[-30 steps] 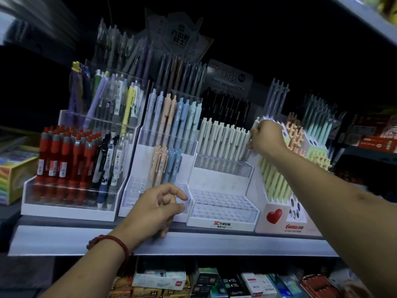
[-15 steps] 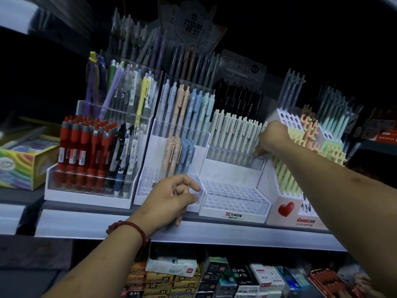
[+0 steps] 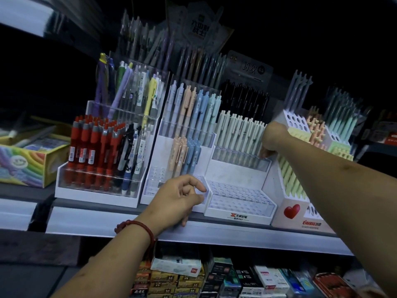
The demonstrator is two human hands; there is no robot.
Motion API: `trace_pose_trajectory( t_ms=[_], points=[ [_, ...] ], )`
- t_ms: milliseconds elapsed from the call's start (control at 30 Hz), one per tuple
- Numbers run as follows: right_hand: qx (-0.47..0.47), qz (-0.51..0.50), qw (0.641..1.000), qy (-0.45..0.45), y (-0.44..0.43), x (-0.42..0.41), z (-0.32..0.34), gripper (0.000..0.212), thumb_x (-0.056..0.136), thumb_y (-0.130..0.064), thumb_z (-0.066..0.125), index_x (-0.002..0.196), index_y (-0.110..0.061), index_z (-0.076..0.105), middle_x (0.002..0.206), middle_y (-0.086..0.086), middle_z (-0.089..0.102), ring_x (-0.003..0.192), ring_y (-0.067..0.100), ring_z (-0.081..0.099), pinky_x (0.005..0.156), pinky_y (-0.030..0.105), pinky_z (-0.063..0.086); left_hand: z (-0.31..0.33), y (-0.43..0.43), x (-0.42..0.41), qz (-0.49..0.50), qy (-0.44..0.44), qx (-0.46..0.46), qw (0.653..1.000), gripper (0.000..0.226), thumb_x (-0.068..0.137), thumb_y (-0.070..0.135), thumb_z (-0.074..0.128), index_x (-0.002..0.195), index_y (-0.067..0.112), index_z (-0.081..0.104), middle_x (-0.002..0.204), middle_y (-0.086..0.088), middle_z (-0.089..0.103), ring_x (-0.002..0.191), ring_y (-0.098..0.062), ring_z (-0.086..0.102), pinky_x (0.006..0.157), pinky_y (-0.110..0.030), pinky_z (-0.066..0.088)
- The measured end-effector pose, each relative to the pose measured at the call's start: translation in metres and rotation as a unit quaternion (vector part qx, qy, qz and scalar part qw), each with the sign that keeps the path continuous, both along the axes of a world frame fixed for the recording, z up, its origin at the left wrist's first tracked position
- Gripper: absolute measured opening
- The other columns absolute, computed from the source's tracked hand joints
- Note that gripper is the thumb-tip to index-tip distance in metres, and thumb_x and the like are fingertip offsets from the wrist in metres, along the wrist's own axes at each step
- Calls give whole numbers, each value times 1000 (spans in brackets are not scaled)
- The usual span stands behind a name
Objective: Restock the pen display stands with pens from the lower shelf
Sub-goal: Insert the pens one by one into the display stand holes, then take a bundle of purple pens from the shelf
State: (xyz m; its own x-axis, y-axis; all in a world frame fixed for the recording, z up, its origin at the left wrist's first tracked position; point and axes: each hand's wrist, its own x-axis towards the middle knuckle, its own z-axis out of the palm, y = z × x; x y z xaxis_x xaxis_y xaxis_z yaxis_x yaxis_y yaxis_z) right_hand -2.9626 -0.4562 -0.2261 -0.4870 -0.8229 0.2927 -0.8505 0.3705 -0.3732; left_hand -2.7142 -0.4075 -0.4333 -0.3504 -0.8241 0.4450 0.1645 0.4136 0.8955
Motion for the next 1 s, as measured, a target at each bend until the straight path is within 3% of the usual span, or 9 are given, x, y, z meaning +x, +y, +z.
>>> trace_pose_trajectory(
  t_ms=[100,200,300,367,467,600,700,833,1000],
  points=[
    [26,2,994,103,6,5,-4,41,100,-33,67,62,-20,57,36,-14,51,51,4,45,43,16,35,-1,1,-1,14,-7,-3,1000,7,95,-1,65,101,4,65,53,1,47,36,-22,38,44,-27,40],
    [7,34,997,67,11,3,-11,34,101,-15,61,67,-15,55,61,-1,55,54,11,50,42,21,43,3,1,-2,19,-15,0,1000,5,96,2,65,101,4,65,52,-1,47,35,-21,39,43,-27,42],
    [-48,36,992,114,29,6,-25,32,93,2,62,65,-8,49,64,7,50,55,21,51,46,28,40,13,9,-2,30,-40,15,999,4,97,9,67,99,6,66,56,-6,54,40,-21,46,41,-28,46],
    [-116,50,986,113,43,15,-41,16,95,2,54,80,0,54,82,14,55,73,32,58,56,31,43,20,18,0,45,-81,10,996,8,97,15,69,99,8,66,60,-8,62,49,-23,55,42,-29,49],
    [-183,140,958,174,76,41,-70,26,100,-18,53,121,-4,58,122,16,56,108,37,58,80,44,54,30,31,14,66,-141,-11,988,12,96,19,73,100,10,66,68,-8,69,61,-24,61,49,-33,53],
    [-163,354,911,134,121,100,-103,28,99,-27,60,124,-14,59,119,6,56,108,26,55,92,44,50,51,57,56,114,-241,-32,963,18,92,24,78,102,14,67,71,0,67,60,-17,61,51,-32,52],
    [-113,454,875,127,149,149,-126,29,98,-29,61,124,-17,58,119,3,55,104,23,54,89,44,50,67,86,97,153,-402,-46,902,28,88,33,81,106,17,66,81,1,68,65,-13,62,54,-24,48],
    [-56,551,824,118,172,210,-153,37,99,-34,61,132,-21,52,130,0,52,111,22,55,93,43,50,66,136,157,254,-617,-85,740,37,90,41,76,118,21,62,101,3,67,86,-15,55,71,-27,41],
    [-6,650,755,84,184,274,-187,47,99,-37,63,141,-23,47,140,-1,48,121,23,53,97,41,49,19,207,241,359,-648,-11,672,35,87,50,72,109,27,56,108,3,66,99,-21,62,82,-37,53]
  ],
)
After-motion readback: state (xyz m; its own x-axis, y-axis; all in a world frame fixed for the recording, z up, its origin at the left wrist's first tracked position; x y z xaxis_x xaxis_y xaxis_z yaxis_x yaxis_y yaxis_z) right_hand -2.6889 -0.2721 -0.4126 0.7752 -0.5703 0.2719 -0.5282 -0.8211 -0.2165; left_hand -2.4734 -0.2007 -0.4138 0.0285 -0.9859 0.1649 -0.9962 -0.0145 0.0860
